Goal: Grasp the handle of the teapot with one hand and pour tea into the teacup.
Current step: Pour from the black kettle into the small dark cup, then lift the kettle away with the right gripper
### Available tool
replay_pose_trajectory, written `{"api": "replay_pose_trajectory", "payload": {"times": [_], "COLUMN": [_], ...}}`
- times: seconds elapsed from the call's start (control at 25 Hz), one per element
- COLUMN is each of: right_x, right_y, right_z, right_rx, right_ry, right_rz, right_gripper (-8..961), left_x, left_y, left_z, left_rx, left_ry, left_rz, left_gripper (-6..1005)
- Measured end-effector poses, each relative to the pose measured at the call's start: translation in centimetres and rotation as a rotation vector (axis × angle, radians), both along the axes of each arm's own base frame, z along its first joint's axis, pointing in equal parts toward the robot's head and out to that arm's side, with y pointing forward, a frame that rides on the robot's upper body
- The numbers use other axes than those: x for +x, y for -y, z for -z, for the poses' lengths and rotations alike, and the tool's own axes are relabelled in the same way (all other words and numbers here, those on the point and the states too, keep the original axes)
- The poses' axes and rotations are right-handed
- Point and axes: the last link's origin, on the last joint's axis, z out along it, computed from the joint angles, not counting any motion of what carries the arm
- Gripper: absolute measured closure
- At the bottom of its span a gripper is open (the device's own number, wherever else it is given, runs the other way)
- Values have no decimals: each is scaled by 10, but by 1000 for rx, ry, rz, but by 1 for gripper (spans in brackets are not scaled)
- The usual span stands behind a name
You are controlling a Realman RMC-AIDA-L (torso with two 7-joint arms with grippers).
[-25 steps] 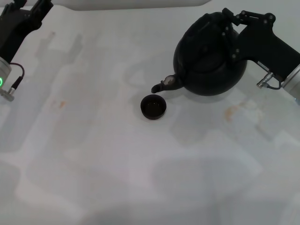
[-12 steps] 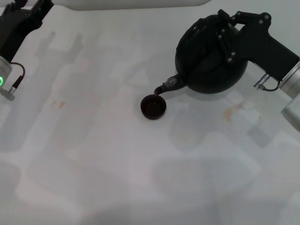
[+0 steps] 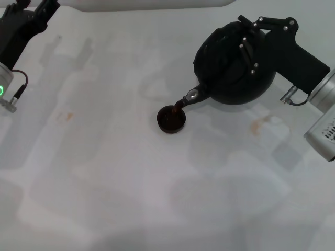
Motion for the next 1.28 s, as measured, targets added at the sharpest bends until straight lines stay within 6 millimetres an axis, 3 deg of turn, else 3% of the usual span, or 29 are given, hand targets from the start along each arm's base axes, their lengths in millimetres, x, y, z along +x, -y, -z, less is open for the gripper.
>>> {"api": "replay_pose_trajectory", "payload": {"times": [1.28], "right_x": [-2], "right_y": [-1], "right_z": [0], "right_rx": [25], "right_ry": [26], "right_rz": [-24], "right_gripper": [846], "left_x": [0], "left_y": [0], "left_z": [0], "left_rx": [2], "left_ry": [-4], "left_rz": [0], "left_gripper": [122]}}
